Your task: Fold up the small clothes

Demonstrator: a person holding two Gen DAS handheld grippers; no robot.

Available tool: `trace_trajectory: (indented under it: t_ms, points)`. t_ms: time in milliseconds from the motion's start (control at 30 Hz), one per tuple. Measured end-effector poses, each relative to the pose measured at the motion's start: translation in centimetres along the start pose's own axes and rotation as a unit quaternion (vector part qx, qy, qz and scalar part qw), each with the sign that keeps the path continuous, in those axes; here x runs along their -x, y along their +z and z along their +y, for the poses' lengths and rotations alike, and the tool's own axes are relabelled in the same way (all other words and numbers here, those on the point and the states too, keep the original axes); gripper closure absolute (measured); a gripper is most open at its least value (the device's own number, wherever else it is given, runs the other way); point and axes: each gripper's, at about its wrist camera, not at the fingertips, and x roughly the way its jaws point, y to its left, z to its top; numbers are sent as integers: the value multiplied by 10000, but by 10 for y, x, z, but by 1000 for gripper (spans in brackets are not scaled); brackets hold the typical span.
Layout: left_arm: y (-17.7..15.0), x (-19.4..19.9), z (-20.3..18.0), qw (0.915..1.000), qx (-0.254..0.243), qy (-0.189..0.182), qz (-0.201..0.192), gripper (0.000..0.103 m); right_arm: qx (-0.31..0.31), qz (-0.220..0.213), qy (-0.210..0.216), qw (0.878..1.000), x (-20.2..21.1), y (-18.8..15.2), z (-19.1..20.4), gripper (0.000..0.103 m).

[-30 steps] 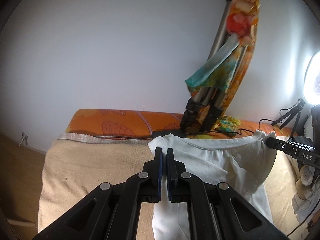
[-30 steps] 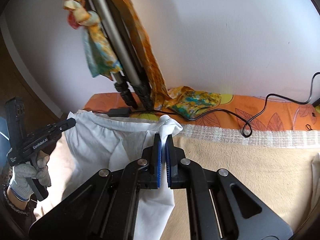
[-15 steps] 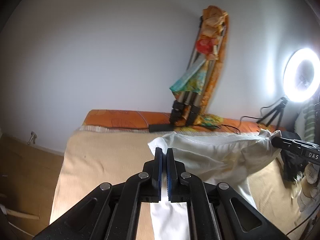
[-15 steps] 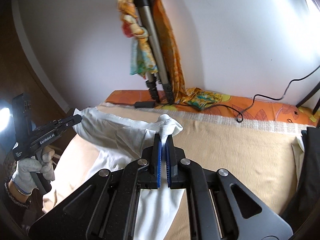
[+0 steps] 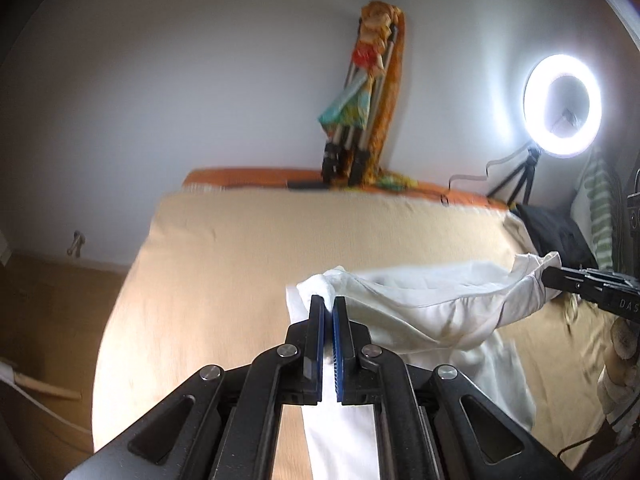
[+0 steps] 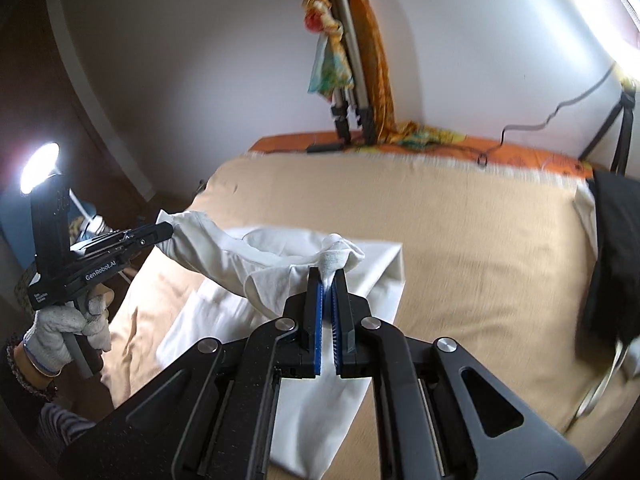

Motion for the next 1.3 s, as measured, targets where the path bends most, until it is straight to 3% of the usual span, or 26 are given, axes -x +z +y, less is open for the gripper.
trace_trajectory:
  t_ms: [333, 467, 567, 733, 867, 933, 1033, 1133, 1300]
  points:
    - [-61, 19, -6, 9993, -260, 102, 247, 103, 246, 52, -146, 9996, 16, -66, 9, 98]
    - [-83, 32, -6, 9983, -446, 214, 299, 103, 575, -142, -294, 9978, 24, -87, 16, 98]
    - [-98, 46, -5, 9981, -477, 185, 340, 103, 719, -249, -287, 9967, 32, -102, 18, 98]
    - [-116, 73, -1, 9980, -502, 16, 387, 98, 820, -55, -339, 9960, 43, -121, 13, 98]
    - [-115, 82, 15, 9984, 89, -253, 489, 78, 81, 26, 27, 10000, 54, -124, -6, 97]
    - [-109, 81, 25, 9963, 572, -420, 489, 71, -496, 113, 204, 9985, 54, -126, -19, 92]
    - [-98, 74, 38, 9858, 1382, -799, 518, 67, -1398, 310, 602, 9879, 45, -130, -38, 85]
    - [-89, 60, 41, 9763, 1818, -997, 629, 58, -1949, 507, 869, 9757, 32, -135, -47, 84]
    - [-86, 33, 41, 9702, 2075, -859, 907, 60, -2180, 724, 998, 9681, 14, -137, -47, 84]
